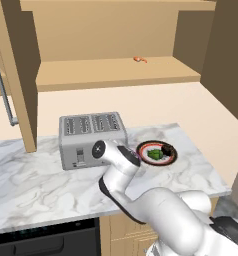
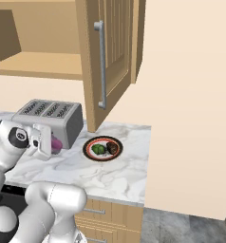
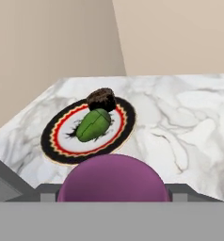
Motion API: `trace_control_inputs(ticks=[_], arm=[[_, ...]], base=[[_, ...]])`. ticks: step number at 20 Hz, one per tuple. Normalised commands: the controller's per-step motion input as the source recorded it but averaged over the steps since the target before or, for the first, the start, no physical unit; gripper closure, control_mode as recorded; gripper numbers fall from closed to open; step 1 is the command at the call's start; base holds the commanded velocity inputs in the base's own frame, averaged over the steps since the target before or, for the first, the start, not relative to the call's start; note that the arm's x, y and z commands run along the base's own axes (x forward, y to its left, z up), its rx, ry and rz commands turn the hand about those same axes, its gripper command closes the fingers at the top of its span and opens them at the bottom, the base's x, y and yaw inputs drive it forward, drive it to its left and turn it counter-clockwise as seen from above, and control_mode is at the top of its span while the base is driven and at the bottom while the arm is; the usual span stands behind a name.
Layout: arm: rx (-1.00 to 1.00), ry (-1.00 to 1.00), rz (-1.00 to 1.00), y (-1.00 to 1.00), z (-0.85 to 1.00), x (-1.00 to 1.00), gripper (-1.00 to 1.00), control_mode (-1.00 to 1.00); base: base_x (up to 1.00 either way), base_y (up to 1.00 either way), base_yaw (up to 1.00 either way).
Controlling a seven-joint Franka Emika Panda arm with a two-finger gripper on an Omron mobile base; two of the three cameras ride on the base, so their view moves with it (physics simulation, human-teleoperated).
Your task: Pick the avocado and bread from the counter and place them on the plate. Then pick the jam from the cabinet and place it next to the plate. Lastly close the cabinet door.
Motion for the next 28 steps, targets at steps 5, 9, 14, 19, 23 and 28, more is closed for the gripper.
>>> trace_control_inputs(ticks=[5,9,14,19,23,28], arm=[[0.0,0.11,0.0,-0.02,-0.12,0.0,1.0,-1.0],[0.0,0.09,0.0,-0.02,-0.11,0.0,1.0,-1.0],[0.0,0.04,0.0,-0.06,-0.12,0.02,1.0,-1.0],[0.0,0.02,0.0,-0.12,-0.12,0.13,1.0,-1.0],[0.0,0.04,0.0,-0.08,-0.1,0.3,1.0,-1.0],[0.0,0.04,0.0,-0.04,-0.07,0.26,1.0,-1.0]], base=[[0.0,0.0,0.0],[0.0,0.0,0.0],[0.0,0.0,0.0],[0.0,0.0,0.0],[0.0,0.0,0.0],[0.0,0.0,0.0]])
